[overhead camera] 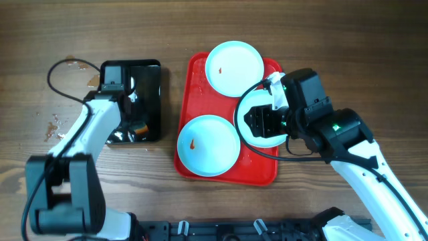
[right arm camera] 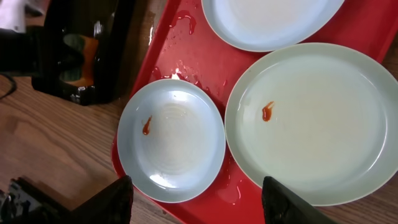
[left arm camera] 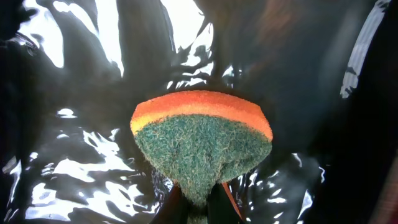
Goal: Clean dirty plates on tray and stack at the side
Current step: 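Scrub the held plate with the sponge in the left gripper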
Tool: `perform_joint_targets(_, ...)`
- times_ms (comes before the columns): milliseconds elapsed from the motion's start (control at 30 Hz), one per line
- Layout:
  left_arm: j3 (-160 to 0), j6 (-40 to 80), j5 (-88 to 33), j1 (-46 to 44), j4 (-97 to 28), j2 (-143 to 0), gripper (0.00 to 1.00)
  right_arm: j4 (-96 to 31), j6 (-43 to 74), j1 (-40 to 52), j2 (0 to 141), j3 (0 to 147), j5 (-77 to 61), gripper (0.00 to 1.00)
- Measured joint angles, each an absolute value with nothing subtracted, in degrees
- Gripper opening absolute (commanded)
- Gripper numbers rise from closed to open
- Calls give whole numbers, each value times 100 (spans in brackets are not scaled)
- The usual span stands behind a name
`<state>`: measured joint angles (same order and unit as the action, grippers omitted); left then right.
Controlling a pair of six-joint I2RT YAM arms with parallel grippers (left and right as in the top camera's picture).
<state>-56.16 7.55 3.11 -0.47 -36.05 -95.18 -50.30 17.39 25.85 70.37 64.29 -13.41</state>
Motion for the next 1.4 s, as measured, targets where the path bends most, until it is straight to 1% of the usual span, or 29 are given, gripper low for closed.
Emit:
perform_joint_targets(100, -5695, 755, 311, -47, -3557, -9258, 4, -5030, 1778, 2585, 7037, 6429, -1341, 67)
perform_joint_targets(133, -5627, 755, 311, -47, -3367, -9268, 4, -5026, 1778, 2582, 7037, 6427, -1341, 68)
perform_joint_targets(167, -5465, 755, 309, -47, -3116, -9308, 7, -5030, 1778, 2585, 7037, 6429, -1341, 68)
perform_joint_targets(233, -5325, 749, 311, -47, -2917, -9393, 26, -5030, 1778, 2582, 7037, 6429, -1341, 67)
perform_joint_targets(267, -5249, 725, 301, -47, -2856, -9522, 42, -5030, 1778, 2582, 7037, 6429, -1341, 67)
perform_joint_targets(300, -5179, 727, 294, -47, -2862, -9605, 51, -5030, 1778, 2582, 7037, 6427, -1341, 67)
perform_joint_targets(333, -5172, 722, 296, -47, -2858, -9607, 52, -5030, 1778, 2585, 7037, 6429, -1341, 67)
perform_joint_targets(367, -5172, 696, 294, -47, -2849, -9605, 51, -5030, 1778, 2585, 7037, 6429, -1341, 67)
perform_joint_targets(400, -5172, 714, 292, -47, -2864, -9603, 47, -5030, 1778, 2582, 7037, 6429, -1341, 67)
perform_joint_targets(433, -5172, 709, 294, -47, -2867, -9598, 36, -5030, 1778, 2585, 7037, 6429, -1341, 68)
perform_joint_targets(500, -5172, 694, 292, -47, -2862, -9598, 34, -5030, 1778, 2582, 7037, 6429, -1341, 68)
perform_joint_targets(533, -5172, 711, 292, -47, -2853, -9598, 30, -5030, 1778, 2585, 7037, 6429, -1341, 67)
perform_joint_targets(567, -5170, 709, 294, -47, -2827, -9601, 23, -5030, 1778, 2585, 7037, 6429, -1341, 68)
perform_joint_targets(600, -5172, 701, 292, -47, -2803, -9620, 11, -5030, 1778, 2585, 7037, 6429, -1341, 68)
perform_joint_targets(633, -5172, 685, 290, -47, -2768, -9673, 4, -5030, 1778, 2585, 7037, 6429, -1341, 67)
perform_joint_targets(733, -5205, 670, 242, -47, -2770, -9856, 4, -5030, 1778, 2585, 7037, 6429, -1341, 68)
perform_joint_targets(800, -5435, 668, 215, -47, -3389, -9813, 4, -5050, 1778, 2585, 7037, 6429, -1341, 66)
perform_joint_targets(867, -5878, 668, 119, -49, -3979, -9553, 4, -5148, 1778, 2585, 7057, 6429, -1341, 59)
perform_joint_targets(933, -6261, 668, 69, -110, -4091, -9063, 4, -5181, 1785, 2582, 7262, 6394, -1343, 44)
perform_joint_targets(967, -6326, 674, 51, -196, -4270, -8803, 4, -5183, 1815, 2585, 7393, 6342, -1345, 39)
perform_joint_targets(1067, -6329, 825, -84, -552, -4633, -8425, 4, -4947, 1817, 2600, 8049, 5970, -1599, 35)
perform_joint_targets(1233, -6329, 1514, -534, -1284, -4871, -7867, 4, -4488, 1820, 2919, 8986, 5511, -1962, 35)
perform_joint_targets(1300, -6329, 1712, -744, -1461, -5004, -7852, 4, -4265, 1944, 3085, 9356, 5476, -1938, 34)
perform_joint_targets(1333, -6329, 1769, -792, -1531, -5061, -7852, 4, -4180, 2012, 3133, 9491, 5476, -1874, 31)
perform_joint_targets(1367, -6329, 1844, -858, -1627, -5148, -7852, 4, -4091, 2102, 3162, 9712, 5476, -1752, 24)
perform_joint_targets(1400, -6329, 1909, -902, -1715, -5240, -7852, 4, -4014, 2147, 3164, 9852, 5476, -1680, 21)
